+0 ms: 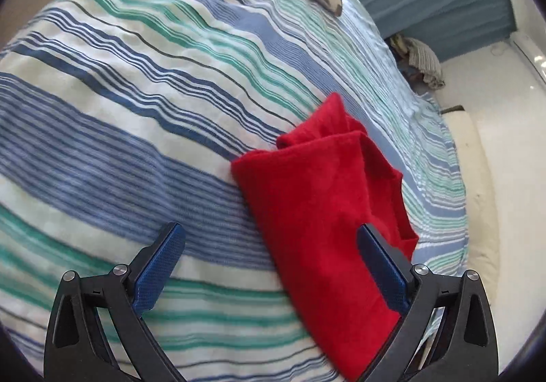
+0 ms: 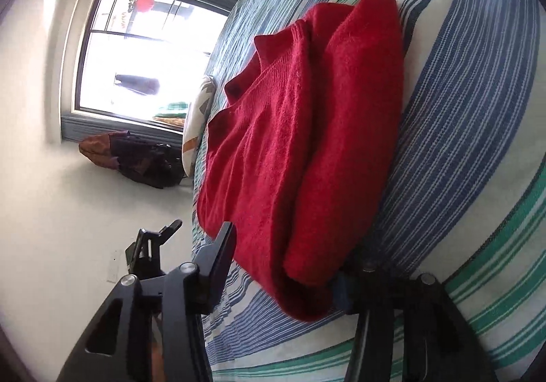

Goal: Fold small clothes
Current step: 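Grasp one edge of the folded sweater with both tools, then fold the grasped edge over the sweater and open both tools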

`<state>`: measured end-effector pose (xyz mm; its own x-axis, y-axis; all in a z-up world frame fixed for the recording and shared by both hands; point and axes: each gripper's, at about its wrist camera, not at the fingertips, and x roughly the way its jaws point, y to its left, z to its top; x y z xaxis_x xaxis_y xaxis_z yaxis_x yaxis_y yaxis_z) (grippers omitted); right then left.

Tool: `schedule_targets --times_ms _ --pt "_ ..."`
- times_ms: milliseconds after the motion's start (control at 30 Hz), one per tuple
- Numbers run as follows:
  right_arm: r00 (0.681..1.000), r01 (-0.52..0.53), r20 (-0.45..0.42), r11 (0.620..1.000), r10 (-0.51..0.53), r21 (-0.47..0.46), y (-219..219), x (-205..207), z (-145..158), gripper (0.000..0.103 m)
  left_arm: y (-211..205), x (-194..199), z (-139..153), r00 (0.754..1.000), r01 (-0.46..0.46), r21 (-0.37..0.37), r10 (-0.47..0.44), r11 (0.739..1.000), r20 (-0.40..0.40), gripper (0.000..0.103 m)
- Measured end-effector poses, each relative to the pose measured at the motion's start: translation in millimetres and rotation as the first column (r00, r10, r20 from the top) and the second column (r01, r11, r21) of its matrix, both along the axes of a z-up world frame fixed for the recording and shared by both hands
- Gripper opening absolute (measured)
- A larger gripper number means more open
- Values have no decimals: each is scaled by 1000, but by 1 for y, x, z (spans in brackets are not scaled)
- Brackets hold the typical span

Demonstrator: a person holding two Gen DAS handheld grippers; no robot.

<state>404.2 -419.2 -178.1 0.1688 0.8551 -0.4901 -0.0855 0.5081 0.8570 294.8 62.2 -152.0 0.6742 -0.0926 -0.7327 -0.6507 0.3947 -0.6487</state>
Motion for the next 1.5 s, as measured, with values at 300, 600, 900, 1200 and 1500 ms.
schedule_targets --times_ms 300,600,900,1200,1500 --pt "994 -108 -34 994 108 -3 38 13 -17 12 2 47 -2 998 14 18 -15 1000 59 11" --pt "947 -322 -22 947 322 8 -21 57 50 12 -92 -92 72 994 53 82 -60 995 91 10" --pt "876 -451 20 831 483 -326 -44 0 20 36 -182 -196 10 999 33 85 -31 996 -30 28" --pt "987 -149 48 984 154 -95 -48 8 8 76 -183 -215 51 999 39 344 -28 938 -36 84" --pt "876 -243 317 900 365 -362 48 -11 109 13 -200 -251 51 999 34 430 -24 902 -30 84"
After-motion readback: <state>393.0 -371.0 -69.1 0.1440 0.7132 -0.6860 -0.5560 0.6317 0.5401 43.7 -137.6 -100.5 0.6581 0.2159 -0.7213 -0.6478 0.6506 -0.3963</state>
